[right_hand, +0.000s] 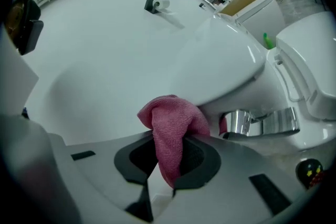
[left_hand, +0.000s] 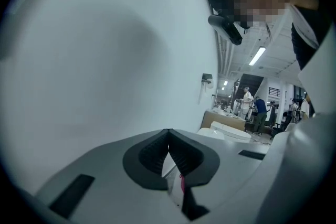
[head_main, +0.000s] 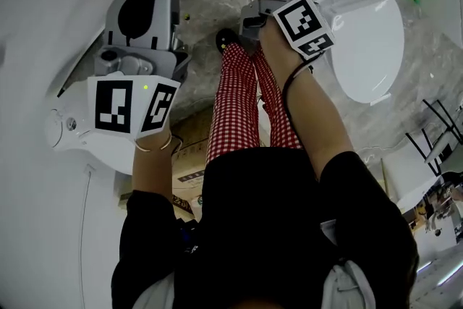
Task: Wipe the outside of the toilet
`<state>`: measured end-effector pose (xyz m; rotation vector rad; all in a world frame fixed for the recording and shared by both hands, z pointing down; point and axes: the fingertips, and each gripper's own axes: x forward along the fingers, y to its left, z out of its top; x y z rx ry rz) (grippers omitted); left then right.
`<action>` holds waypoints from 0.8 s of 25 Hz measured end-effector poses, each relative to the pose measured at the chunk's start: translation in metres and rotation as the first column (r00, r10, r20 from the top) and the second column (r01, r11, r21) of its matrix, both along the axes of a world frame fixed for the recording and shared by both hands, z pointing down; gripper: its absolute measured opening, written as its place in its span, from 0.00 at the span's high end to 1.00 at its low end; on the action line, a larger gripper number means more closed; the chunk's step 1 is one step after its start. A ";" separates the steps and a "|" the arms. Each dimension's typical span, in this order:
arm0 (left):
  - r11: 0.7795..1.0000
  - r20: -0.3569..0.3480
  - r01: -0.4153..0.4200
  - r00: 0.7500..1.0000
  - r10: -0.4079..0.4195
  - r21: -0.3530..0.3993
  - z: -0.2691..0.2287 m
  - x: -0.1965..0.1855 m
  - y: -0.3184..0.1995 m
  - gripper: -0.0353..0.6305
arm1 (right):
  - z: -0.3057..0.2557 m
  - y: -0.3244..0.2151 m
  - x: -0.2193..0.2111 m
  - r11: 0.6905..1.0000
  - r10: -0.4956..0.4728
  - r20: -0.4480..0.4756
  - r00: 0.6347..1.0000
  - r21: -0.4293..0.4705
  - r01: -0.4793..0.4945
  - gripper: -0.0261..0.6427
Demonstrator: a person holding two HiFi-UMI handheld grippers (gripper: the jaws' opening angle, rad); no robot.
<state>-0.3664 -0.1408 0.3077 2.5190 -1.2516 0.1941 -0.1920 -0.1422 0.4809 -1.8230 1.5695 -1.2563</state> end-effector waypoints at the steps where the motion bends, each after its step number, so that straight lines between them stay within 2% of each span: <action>1: 1.000 -0.001 0.004 1.000 -0.004 -0.006 0.002 -0.002 0.002 0.94 | 0.006 -0.001 0.000 1.000 0.017 0.017 1.000 -0.014 -0.017 0.85; 5: 1.000 0.015 0.013 1.000 -0.012 -0.018 0.007 -0.013 0.007 0.94 | 0.027 -0.002 -0.003 0.995 0.090 0.092 0.992 -0.059 -0.085 0.85; 7: 1.000 0.018 0.017 1.000 -0.017 -0.019 0.009 -0.017 0.008 0.94 | 0.035 -0.003 -0.002 0.992 0.109 0.101 0.989 -0.070 -0.102 0.85; 20: 0.999 0.039 0.027 0.999 -0.026 -0.029 0.023 -0.034 0.011 0.94 | 0.083 0.008 0.003 0.980 0.119 0.024 0.993 -0.166 -0.114 0.85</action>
